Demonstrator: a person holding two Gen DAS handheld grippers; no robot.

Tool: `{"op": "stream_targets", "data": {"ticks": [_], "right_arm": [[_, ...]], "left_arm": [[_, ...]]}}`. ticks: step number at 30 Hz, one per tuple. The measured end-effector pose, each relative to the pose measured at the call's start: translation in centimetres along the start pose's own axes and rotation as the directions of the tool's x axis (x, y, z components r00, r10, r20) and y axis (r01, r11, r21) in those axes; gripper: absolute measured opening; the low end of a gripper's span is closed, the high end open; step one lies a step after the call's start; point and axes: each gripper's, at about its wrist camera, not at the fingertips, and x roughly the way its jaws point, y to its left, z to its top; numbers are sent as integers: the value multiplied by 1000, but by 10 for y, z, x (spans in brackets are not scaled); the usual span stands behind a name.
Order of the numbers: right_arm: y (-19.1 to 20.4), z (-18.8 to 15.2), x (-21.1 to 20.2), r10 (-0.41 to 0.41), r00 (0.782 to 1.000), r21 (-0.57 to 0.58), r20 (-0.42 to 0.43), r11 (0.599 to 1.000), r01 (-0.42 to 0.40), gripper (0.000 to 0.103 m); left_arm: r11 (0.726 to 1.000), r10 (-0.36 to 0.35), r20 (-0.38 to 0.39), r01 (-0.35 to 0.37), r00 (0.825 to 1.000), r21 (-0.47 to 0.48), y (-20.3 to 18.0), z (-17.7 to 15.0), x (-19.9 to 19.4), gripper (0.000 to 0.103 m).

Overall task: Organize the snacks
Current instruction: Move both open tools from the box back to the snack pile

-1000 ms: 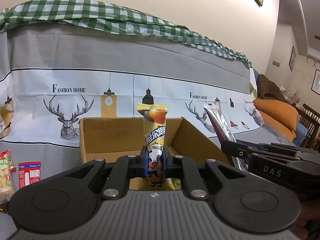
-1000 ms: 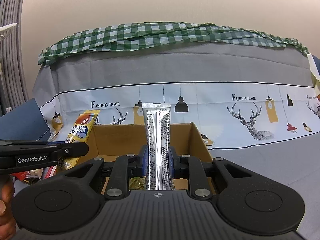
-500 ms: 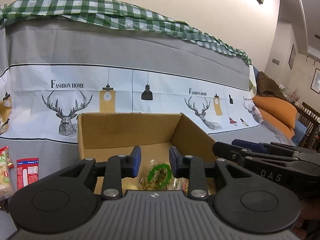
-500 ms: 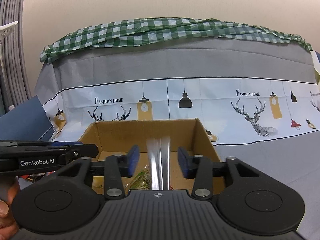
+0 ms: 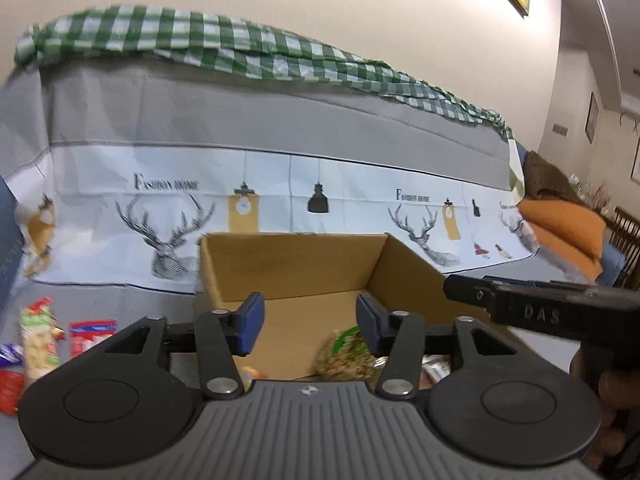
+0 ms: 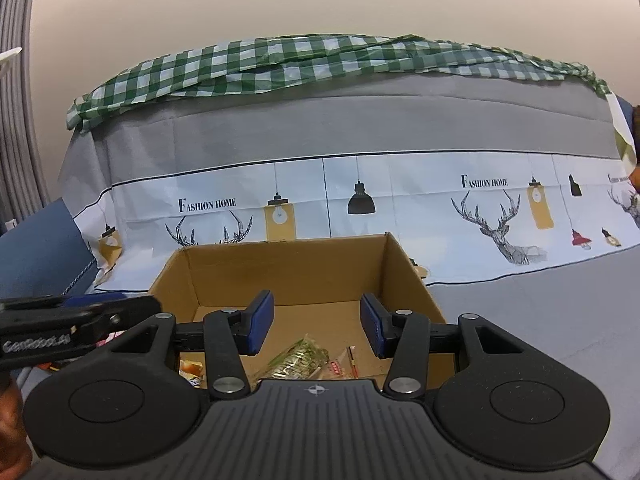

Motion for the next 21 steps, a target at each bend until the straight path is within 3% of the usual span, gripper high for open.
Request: {"op": "stream_targets", "data": {"ticks": [4, 7, 13, 15, 17, 19, 21], "right_arm": [[5, -3, 1, 17, 1000, 66, -19, 998, -15, 50], [16, -4, 0, 20, 1000, 80, -16, 997, -18, 50], [55, -7, -7, 85, 996, 30, 14, 996, -85, 50], [70, -9, -9, 110, 994, 5, 20, 994, -110, 50], [84, -11, -10, 130, 991, -20, 21, 991, -130, 50], [98, -12, -11, 165, 986, -37, 22, 986, -164, 49], [111, -14, -12, 215, 976, -58, 22, 975, -213, 40]], "left_arm": [[997, 58, 6, -58, 998, 46, 6, -3, -22, 75], [994, 93, -6, -93, 996, 64, 17, -6, -39, 76], [994, 72, -65, -66, 995, 87, 51, 7, -64, 76], [990, 104, -50, -99, 993, 104, 61, 12, -67, 67], [991, 114, -43, -111, 993, 69, 75, 8, -71, 44], [990, 142, -63, -142, 988, -4, 90, -3, -70, 26], [983, 181, -44, -182, 982, -24, 100, -1, -75, 21]]}}
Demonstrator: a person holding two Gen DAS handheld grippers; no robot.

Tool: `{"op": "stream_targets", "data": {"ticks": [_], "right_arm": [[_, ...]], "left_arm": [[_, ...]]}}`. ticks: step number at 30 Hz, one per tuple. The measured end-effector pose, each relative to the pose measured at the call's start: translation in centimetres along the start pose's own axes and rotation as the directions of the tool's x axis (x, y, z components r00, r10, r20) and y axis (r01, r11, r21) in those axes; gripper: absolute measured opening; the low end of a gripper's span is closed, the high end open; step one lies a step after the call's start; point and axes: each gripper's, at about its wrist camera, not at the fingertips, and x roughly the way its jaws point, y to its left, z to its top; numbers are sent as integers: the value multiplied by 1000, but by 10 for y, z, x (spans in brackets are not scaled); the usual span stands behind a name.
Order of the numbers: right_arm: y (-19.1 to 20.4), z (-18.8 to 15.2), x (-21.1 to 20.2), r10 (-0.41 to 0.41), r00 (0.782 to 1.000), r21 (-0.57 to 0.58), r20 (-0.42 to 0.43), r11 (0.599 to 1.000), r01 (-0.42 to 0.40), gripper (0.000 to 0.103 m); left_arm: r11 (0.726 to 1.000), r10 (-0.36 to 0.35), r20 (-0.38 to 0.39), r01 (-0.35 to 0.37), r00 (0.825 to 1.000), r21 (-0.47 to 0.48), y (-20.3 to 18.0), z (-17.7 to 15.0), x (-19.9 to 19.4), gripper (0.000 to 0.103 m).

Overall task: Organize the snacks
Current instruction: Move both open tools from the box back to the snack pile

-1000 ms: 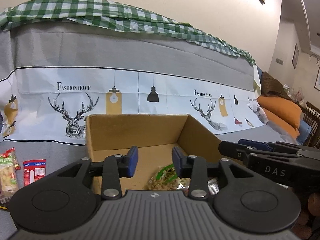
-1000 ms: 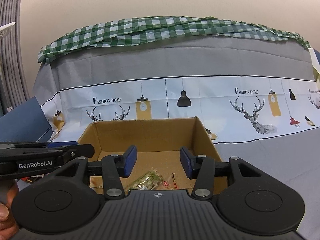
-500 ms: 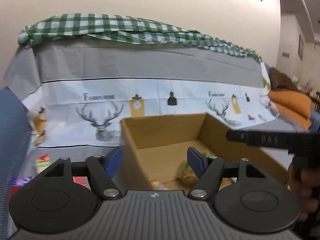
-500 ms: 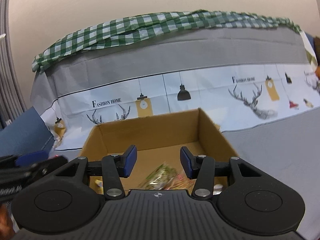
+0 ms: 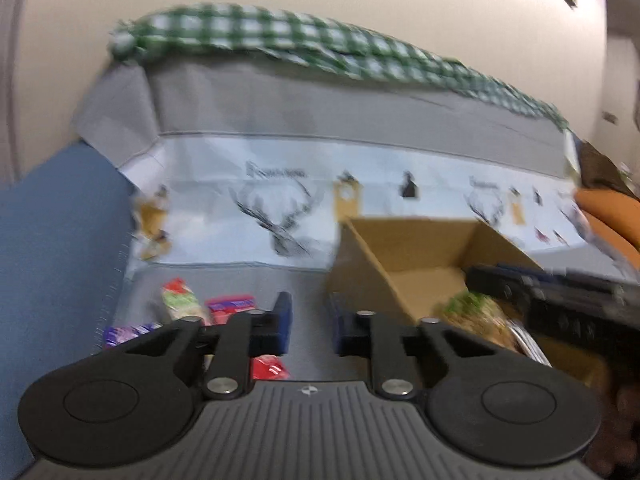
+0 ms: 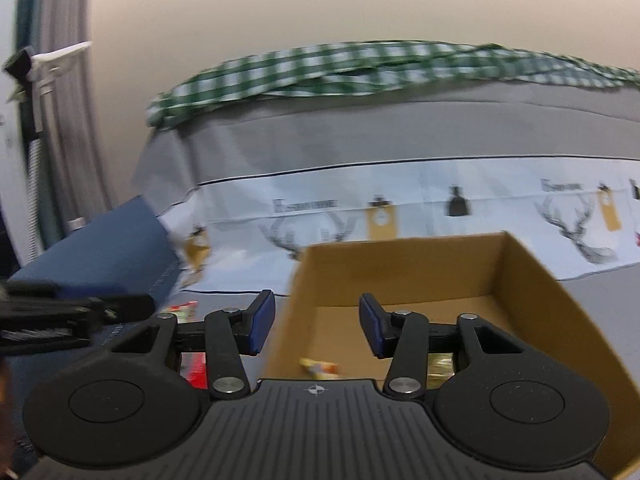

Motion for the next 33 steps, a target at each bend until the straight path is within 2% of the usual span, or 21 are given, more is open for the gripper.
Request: {"op": "stream_targets", "data": {"ticks": [2, 5, 11, 15, 19, 23, 25, 27, 29, 33], "right_arm": [[13, -2, 3, 40, 999, -17, -1, 999, -40, 26], [32, -2, 10, 90, 996, -25, -7, 996, -90, 21], [65, -9, 32, 158, 986, -1, -49, 987, -159, 21], [90, -19, 47, 200, 976, -12, -82, 979, -201, 21], [114, -34, 66, 218, 966, -40, -139, 973, -226, 21], [131, -48, 85, 193, 964, -69, -183, 976, -209, 21], [133, -52, 98, 156, 967, -74, -199, 982, -174, 25], [132, -57, 115, 117, 969, -68, -219, 988, -135, 35], [129, -64, 130, 69, 969, -71, -236, 994, -88, 51], [121, -79, 160, 1, 960, -66, -281, 998, -20, 63]], "left_arm": [[999, 9, 16, -8, 1000, -44, 11, 2, -4, 21], [994, 38, 14, -36, 999, -104, 28, 4, -3, 21], [976, 114, -37, -119, 993, -184, 60, 6, 6, 21], [961, 142, -47, -149, 989, -234, 79, 5, 6, 21], [943, 176, -63, -187, 982, -276, 94, 4, 8, 21], [932, 203, -88, -220, 975, -287, 102, 2, 12, 22], [931, 211, -100, -231, 972, -282, 104, 1, 14, 22], [933, 213, -113, -236, 970, -272, 106, 0, 17, 22], [935, 216, -129, -243, 968, -258, 107, -2, 23, 23], [939, 210, -168, -247, 963, -238, 109, -5, 36, 30]]}}
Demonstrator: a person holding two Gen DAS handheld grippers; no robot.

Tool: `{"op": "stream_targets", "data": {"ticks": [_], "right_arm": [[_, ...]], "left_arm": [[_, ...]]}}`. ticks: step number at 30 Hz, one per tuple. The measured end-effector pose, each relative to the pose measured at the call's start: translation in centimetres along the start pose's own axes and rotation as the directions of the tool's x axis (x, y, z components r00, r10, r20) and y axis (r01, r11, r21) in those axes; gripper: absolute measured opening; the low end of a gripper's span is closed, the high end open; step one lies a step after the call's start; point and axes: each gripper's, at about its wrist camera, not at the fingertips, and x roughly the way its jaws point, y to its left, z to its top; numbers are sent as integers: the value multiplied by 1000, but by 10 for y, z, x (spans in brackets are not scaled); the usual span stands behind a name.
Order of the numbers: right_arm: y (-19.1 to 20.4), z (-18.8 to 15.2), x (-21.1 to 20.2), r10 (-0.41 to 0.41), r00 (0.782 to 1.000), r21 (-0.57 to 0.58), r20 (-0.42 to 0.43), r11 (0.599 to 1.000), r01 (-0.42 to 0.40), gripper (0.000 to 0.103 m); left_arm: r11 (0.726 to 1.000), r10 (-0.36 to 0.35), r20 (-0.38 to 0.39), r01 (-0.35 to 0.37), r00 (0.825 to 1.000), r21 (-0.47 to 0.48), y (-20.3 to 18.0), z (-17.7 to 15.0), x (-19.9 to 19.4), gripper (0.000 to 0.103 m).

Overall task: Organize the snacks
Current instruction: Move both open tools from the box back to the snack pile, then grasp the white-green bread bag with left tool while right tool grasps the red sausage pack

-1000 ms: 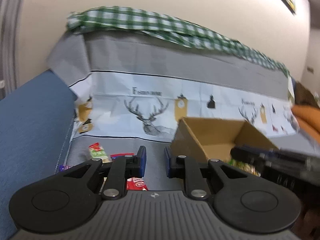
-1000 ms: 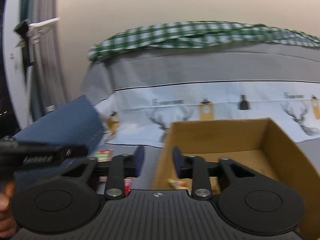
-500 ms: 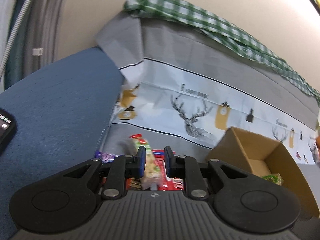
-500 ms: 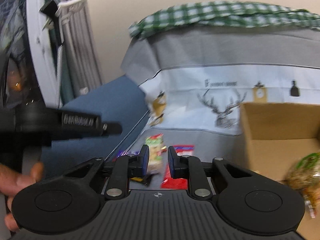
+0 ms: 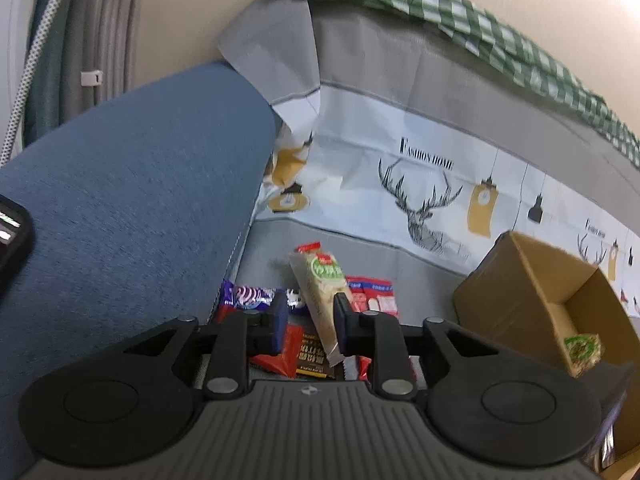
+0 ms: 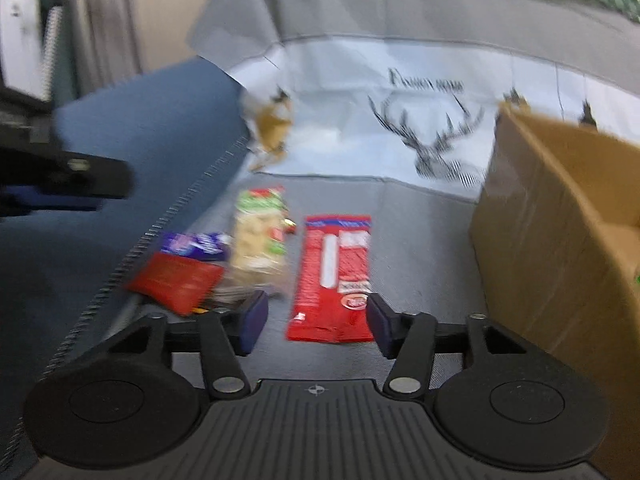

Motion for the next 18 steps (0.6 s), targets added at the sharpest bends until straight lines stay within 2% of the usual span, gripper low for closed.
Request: {"op": "stream_targets", "data": {"ticks": [2, 4, 7, 10, 11, 12, 18], "right_arm": [[1, -1, 14, -19, 999, -4, -27, 1000, 19, 66], [3, -5, 24, -1, 1000, -30, -14, 1000, 1, 70], [8, -7, 38, -6, 999, -74, -39, 997, 4, 72], [8, -6, 42, 0, 1000, -89, -24, 996, -2, 73], [8, -4, 43, 7, 1000, -90, -26, 996, -9, 71], [7, -4, 43, 15, 1000, -86, -26, 996, -17, 64], [0, -3, 38, 30, 999, -73, -22, 997, -31, 53]], "left_arm": [[1000, -13, -29, 13, 999, -9, 1, -1, 9, 32], [1000, -21, -48, 20, 999, -23, 0, 0, 18, 35], [999, -40, -68, 38, 997, -36, -3, 3, 34, 51], [998, -45, -86, 42, 995, -40, -7, 8, 56, 67], [998, -45, -97, 41, 994, -44, -9, 10, 64, 73], [998, -45, -110, 40, 993, -48, -10, 11, 72, 75], [999, -14, -169, 9, 985, -34, -20, 15, 110, 77]]}}
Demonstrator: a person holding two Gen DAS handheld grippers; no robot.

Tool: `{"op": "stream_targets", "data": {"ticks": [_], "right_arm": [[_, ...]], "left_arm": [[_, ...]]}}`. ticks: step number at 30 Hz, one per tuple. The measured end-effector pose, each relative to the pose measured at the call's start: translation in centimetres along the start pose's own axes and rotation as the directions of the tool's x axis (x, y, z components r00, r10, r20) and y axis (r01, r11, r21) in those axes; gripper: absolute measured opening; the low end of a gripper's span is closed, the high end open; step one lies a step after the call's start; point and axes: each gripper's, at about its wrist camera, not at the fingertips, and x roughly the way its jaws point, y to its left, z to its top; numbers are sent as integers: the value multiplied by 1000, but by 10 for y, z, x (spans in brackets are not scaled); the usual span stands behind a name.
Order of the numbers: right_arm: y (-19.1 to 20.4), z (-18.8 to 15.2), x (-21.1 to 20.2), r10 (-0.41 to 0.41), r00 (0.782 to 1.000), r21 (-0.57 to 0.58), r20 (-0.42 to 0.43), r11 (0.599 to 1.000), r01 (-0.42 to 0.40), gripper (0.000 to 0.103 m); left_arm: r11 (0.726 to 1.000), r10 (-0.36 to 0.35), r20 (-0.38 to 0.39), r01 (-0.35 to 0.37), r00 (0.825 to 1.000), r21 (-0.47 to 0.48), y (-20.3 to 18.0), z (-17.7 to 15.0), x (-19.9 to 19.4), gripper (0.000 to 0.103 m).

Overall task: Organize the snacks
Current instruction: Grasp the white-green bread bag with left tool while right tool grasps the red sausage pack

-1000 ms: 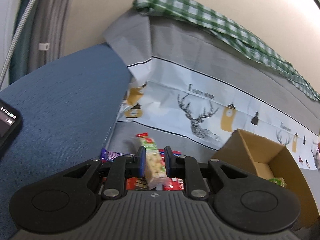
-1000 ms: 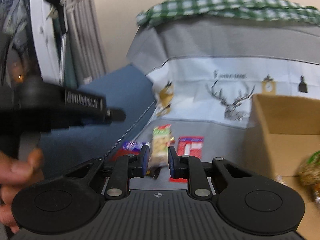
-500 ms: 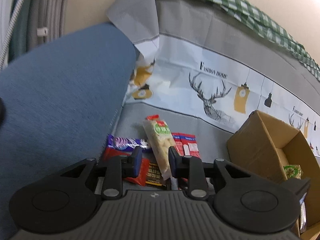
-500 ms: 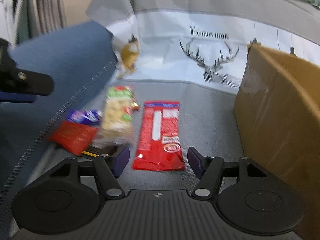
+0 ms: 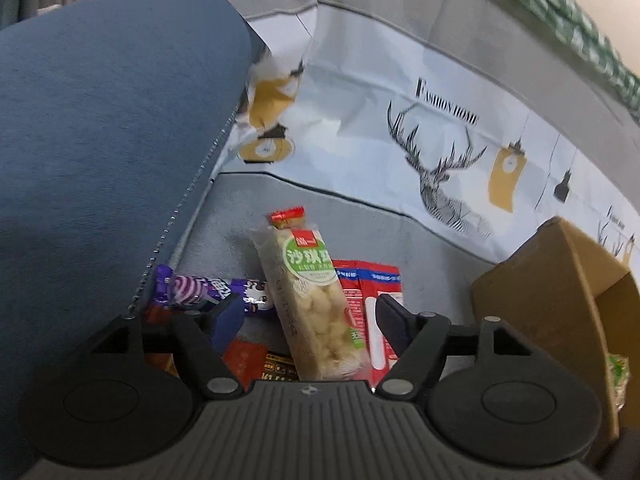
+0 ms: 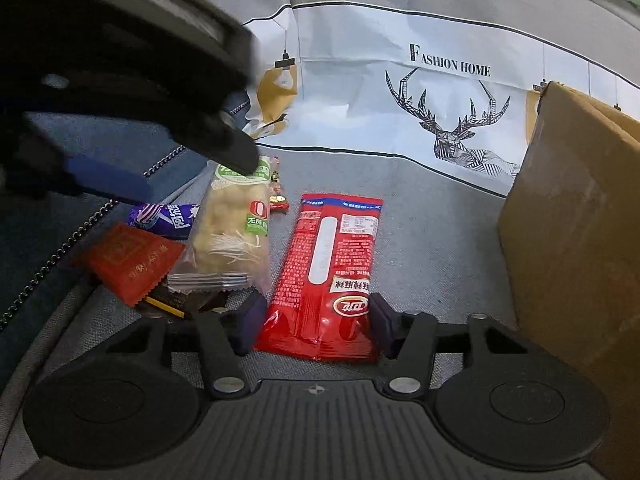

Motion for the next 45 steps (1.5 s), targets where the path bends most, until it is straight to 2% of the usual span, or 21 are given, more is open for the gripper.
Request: {"op": "stream_targets", "data": {"ticks": [7, 9, 10, 11, 12, 13, 14, 15, 17, 21, 24, 28, 31, 33, 35, 37, 39, 42, 45], "right_arm": [[-3, -3, -14, -21, 1000, -1, -9, 1000, 21, 46], [-3, -5, -17, -21, 1000, 1, -19, 1000, 21, 45], [-4, -6, -20, -24, 999, -1, -21, 1000, 24, 45], [-4, -7, -24, -27, 999, -6, -22, 1000, 27, 45], [-5, -8, -26, -28, 999, -7, -25, 1000, 28, 42], [-7, -10, -30, -35, 999, -6, -29, 999, 35, 25], [-8, -11, -34, -39, 998, -5, -40, 999, 39, 2], [-10, -13, -38, -31, 998, 3, -45, 1000, 31, 1], [-12, -17, -47, -1, 998, 10, -70, 1000, 2, 1], [-12, -26, -66, 22, 997, -6, -79, 1000, -23, 1], [-12, -28, -80, 44, 998, 3, -53, 999, -44, 1], [-10, -27, -84, 45, 999, -7, -7, 999, -45, 6], [-11, -27, -82, 35, 999, 18, 2, 999, -35, 16], [-15, -24, -72, 28, 1000, 42, 1, 999, -28, 32], [-16, -22, -62, 18, 1000, 58, -2, 998, -18, 42], [-17, -19, -49, 21, 1000, 74, -12, 997, -20, 44], [-15, -17, -38, 15, 1000, 80, -15, 997, -14, 56], [-10, -13, -22, 26, 999, 75, -39, 997, -23, 75], [0, -12, -11, -9, 998, 12, -57, 1000, 10, 78]], "left_arm": [[986, 75, -32, -69, 997, 154, -15, -9, 16, 76], [982, 73, -29, -67, 997, 174, -17, -11, 15, 66], [981, 67, -33, -60, 997, 184, -18, -13, 14, 50], [980, 58, -37, -50, 998, 192, -19, -14, 12, 39], [978, 58, -34, -50, 998, 204, -21, -16, 9, 36], [974, 56, -28, -49, 998, 221, -22, -18, 5, 31], [971, 49, -24, -42, 998, 234, -24, -21, 0, 17], [971, 38, -25, -31, 999, 235, -23, -22, -5, 7], [973, 31, -33, -22, 999, 228, -21, -27, -15, 2], [981, 70, -76, -54, 995, 189, -7, -37, -31, 2], [992, 29, -78, -20, 997, 124, 2, -43, -49, 3], [992, 2, -35, 2, 999, 129, 1, -43, -61, 9], [992, -9, -19, 11, 1000, 127, 0, -40, -60, 14], [993, -15, -10, 16, 1000, 115, 0, -37, -56, 17], [994, -23, -1, 23, 1000, 105, -1, -33, -52, 21], [993, -35, 3, 34, 999, 112, -5, -29, -46, 28], [991, -40, 1, 39, 999, 129, -9, -26, -38, 43], [987, -39, -14, 40, 999, 154, -13, -24, -23, 54], [987, -53, -29, 56, 998, 152, -16, -19, -7, 57]]}}
